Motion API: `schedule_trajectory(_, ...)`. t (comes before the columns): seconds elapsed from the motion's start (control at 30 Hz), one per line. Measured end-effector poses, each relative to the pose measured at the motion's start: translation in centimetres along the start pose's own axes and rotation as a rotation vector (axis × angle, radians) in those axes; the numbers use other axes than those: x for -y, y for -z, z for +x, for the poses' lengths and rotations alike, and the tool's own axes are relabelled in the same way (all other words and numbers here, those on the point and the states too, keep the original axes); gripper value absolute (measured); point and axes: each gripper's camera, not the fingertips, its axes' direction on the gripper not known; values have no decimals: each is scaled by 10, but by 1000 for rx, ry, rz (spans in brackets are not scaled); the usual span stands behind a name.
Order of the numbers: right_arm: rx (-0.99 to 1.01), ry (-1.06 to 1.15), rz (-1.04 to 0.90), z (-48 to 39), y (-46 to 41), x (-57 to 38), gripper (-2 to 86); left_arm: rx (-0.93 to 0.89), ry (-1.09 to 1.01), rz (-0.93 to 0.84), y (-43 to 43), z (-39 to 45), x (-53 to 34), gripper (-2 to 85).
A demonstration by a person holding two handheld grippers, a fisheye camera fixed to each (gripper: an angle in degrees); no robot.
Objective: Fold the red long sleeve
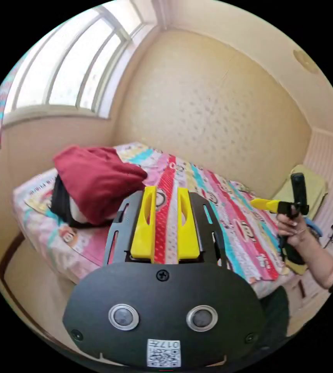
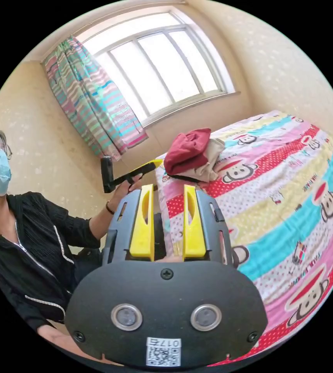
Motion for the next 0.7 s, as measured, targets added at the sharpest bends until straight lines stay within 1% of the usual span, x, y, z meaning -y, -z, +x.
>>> schedule_trajectory(0.03, 59, 74, 21, 1, -25, 22, 155, 38, -46, 1, -1, -1, 4, 107)
schedule_trajectory(0.1, 125, 154, 57, 7, -62, 49, 186, 166, -227, -94, -24, 3, 17, 142)
schedule_trajectory(0.13, 127, 132, 56, 18, -88, 65, 202, 194, -273, -127, -33, 6, 18, 151)
schedule_trajectory(0.17, 126, 110, 55, 25, -100, 72, 207, 237, -365, -211, -53, 14, 16, 168)
schedule_trajectory(0.2, 114, 57, 55, 42, -124, 82, 216, 276, -439, -309, -73, 22, 9, 167)
schedule_trajectory(0.23, 72, -36, 52, 64, -145, 88, 215, 305, -468, -328, -79, 26, 5, 167)
schedule_trajectory(0.27, 53, -96, 51, 77, -154, 89, 214, 395, -520, -268, -76, 35, -7, 147)
schedule_trajectory(0.3, 54, -217, 55, 107, -171, 86, 208, 484, -544, -176, -65, 39, -20, 134)
schedule_trajectory(0.33, 111, -317, 73, 134, -186, 77, 201, 481, -531, -149, -58, 37, -25, 131)
schedule_trajectory(0.4, 169, -421, 141, 163, -201, 61, 191, 393, -341, -49, -20, 15, -34, 101)
schedule_trajectory(0.43, 158, -472, 201, 175, -207, 52, 188, 376, -291, -19, -9, 9, -35, 93)
schedule_trajectory(0.5, 159, -516, 247, 185, -220, 46, 188, 321, -191, 41, 22, -10, -38, 72)
schedule_trajectory(0.53, 190, -506, 231, 186, -232, 49, 182, 323, -181, 54, 29, -13, -39, 70)
schedule_trajectory(0.57, 203, -489, 212, 184, -239, 51, 179, 330, -152, 104, 46, -17, -40, 67)
schedule_trajectory(0.6, 203, -444, 151, 176, -254, 58, 167, 317, -96, 179, 66, -25, -44, 65)
schedule_trajectory(0.63, 155, -392, 95, 163, -266, 64, 151, 296, -52, 217, 77, -32, -46, 65)
schedule_trajectory(0.67, 123, -363, 78, 155, -271, 67, 141, 223, 67, 279, 100, -52, -51, 64)
schedule_trajectory(0.7, 25, -317, 75, 137, -275, 72, 118, 144, 190, 319, 120, -72, -54, 64)
